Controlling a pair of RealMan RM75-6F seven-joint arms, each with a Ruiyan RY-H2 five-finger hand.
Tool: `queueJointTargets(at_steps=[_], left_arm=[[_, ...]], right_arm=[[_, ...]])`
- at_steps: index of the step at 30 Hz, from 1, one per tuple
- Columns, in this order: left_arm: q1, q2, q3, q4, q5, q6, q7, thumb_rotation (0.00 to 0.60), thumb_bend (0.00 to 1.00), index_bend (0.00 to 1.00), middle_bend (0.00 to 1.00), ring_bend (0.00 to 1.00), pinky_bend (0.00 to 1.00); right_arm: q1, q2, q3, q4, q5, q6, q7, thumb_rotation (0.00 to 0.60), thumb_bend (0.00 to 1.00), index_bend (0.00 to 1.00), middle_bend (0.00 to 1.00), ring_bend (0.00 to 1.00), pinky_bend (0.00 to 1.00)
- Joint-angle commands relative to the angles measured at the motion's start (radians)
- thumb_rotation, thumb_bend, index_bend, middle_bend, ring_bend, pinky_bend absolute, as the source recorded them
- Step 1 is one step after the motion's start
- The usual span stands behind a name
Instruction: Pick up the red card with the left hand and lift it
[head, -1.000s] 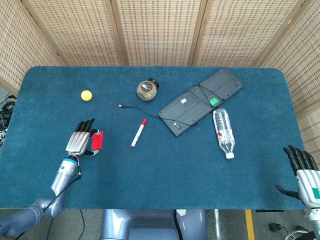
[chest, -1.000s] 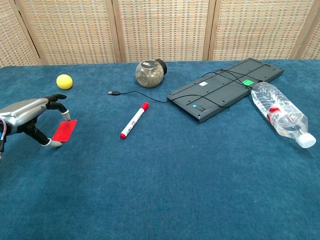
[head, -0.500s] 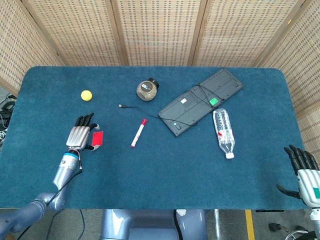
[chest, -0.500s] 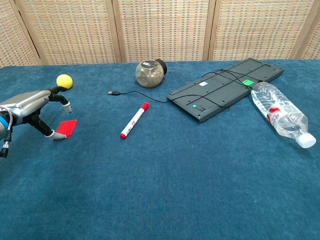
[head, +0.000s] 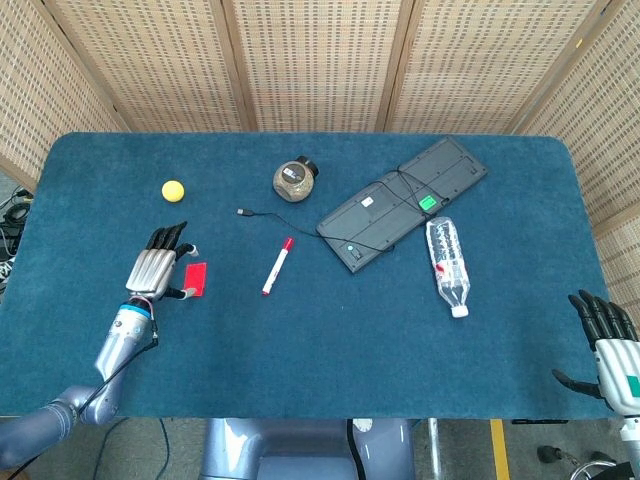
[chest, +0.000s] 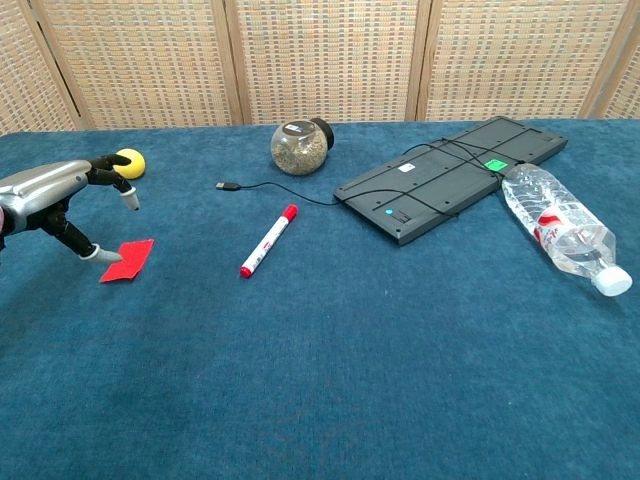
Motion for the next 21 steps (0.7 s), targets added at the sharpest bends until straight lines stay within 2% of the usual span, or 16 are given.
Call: queueJointTargets(at_steps=[1,6,12,21], left_arm=[[0.008,0.052,0.013,-0.077,-0.033,-0.029,0.070,0.600,0.15,0.36,0.00,0.00,0.00],[0.006,0.056,0.017,-0.102,-0.064,-0.047,0.113,0.600,0.16,0.38,0.00,0.00,0.00],[-0.001,0.024,0.022,-0.057,-0.096,-0.071,0.125,0.600,0.18,0.44,0.00,0.00,0.00],[-0.001,0.010,0.026,-0.043,-0.086,-0.065,0.096,0.600,0.20,0.44,0.00,0.00,0.00]], right_arm=[[0.000,0.000,-0.001,-0.001,-0.002,0.001,-0.001,0.600,0.00,0.00,0.00,0.00,0.00],[0.000,0.000,-0.002,-0.002,-0.001,-0.001,-0.002,0.600,0.00,0.00,0.00,0.00,0.00],[0.003,0.000,-0.001,0.000,0.002,-0.006,0.002,0.600,0.00,0.00,0.00,0.00,0.00],[0.004,0.001,-0.002,0.000,0.003,-0.009,0.005,0.600,0.00,0.00,0.00,0.00,0.00]])
